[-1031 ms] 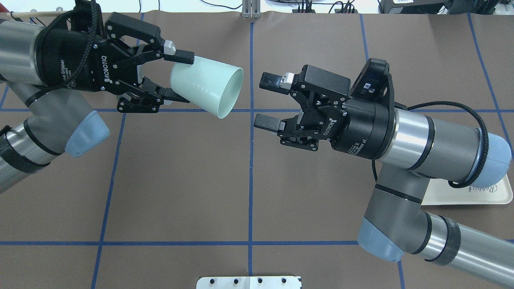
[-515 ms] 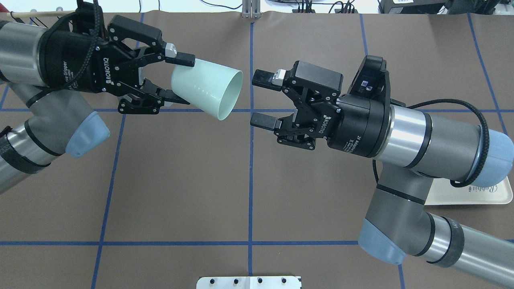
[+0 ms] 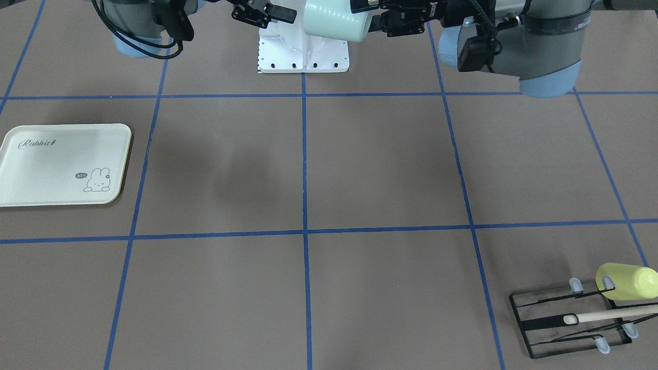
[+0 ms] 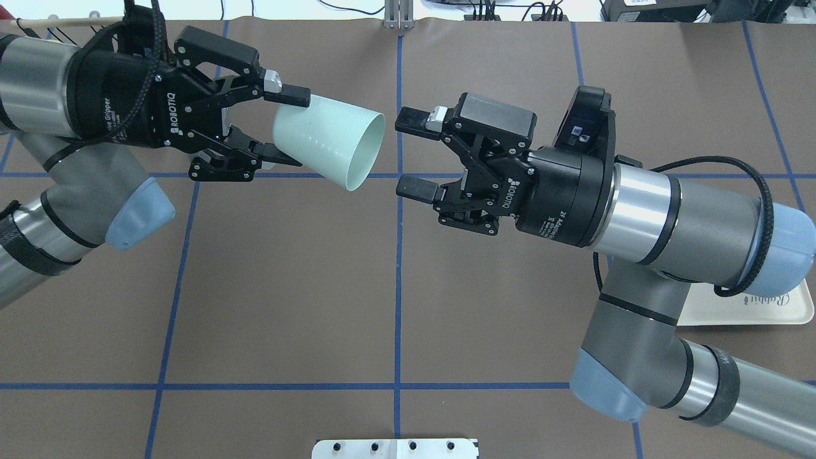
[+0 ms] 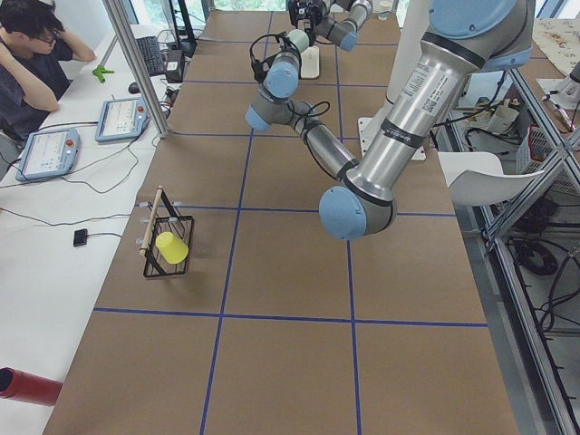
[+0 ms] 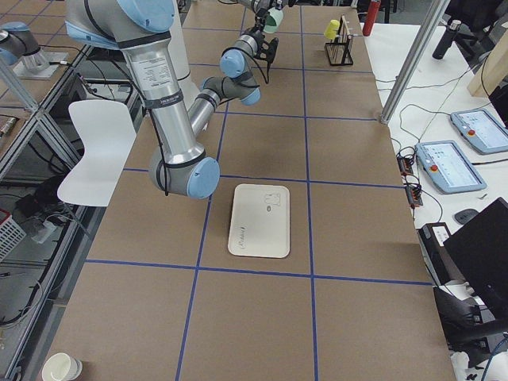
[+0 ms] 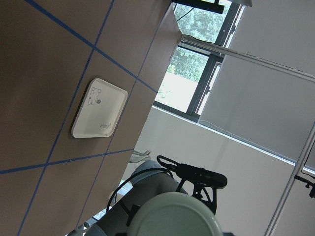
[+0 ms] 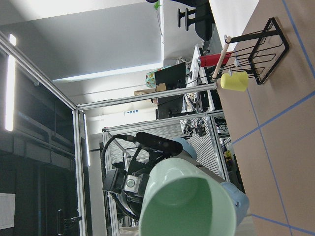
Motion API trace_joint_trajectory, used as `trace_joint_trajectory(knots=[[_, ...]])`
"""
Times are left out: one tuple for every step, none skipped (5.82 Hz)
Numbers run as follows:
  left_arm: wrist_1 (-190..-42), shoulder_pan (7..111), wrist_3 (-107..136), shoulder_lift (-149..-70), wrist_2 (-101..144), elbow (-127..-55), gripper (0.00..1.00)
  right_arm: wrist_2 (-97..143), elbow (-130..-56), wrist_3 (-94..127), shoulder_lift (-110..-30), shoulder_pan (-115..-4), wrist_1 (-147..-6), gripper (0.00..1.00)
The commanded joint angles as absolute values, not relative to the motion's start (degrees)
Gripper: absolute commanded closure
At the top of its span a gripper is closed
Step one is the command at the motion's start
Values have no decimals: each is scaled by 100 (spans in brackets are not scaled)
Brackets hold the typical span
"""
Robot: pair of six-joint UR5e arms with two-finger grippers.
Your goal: Left arm grabs green cup and hands to right arm on tray
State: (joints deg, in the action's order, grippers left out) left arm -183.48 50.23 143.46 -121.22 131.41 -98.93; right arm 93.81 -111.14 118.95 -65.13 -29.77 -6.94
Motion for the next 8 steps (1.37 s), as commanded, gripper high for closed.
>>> trace_joint_trajectory(knots=[[-18343, 5010, 14326, -12103, 13140, -9870, 100, 9360, -11231, 11935, -6513, -2988, -903, 6], [-18343, 5010, 14326, -12103, 13140, -9827, 100, 9360, -11424, 11936, -6513, -2980, -1218, 6], [-18343, 5010, 14317, -12085, 13148, -9800, 100, 9360, -11478, 11944, -6513, -2988, -1300, 6], [-18334, 5010, 14326, -12094, 13148, -9800, 100, 9212, -11470, 11962, -6513, -2971, -1388, 6], [-18334, 5001, 14326, -12129, 13140, -9826, 100, 9167, -11470, 11962, -6495, -2962, -1450, 7], [-18334, 4975, 14326, -12146, 13140, -9817, 100, 9045, -11391, 11962, -6373, -2945, -1494, 16], [-18325, 4905, 14326, -12155, 13131, -9817, 100, 9035, -11356, 11971, -6250, -2944, -1590, 16], [-18325, 4887, 14326, -12147, 13140, -9809, 100, 9035, -11364, 11997, -6249, -2944, -1582, 16]])
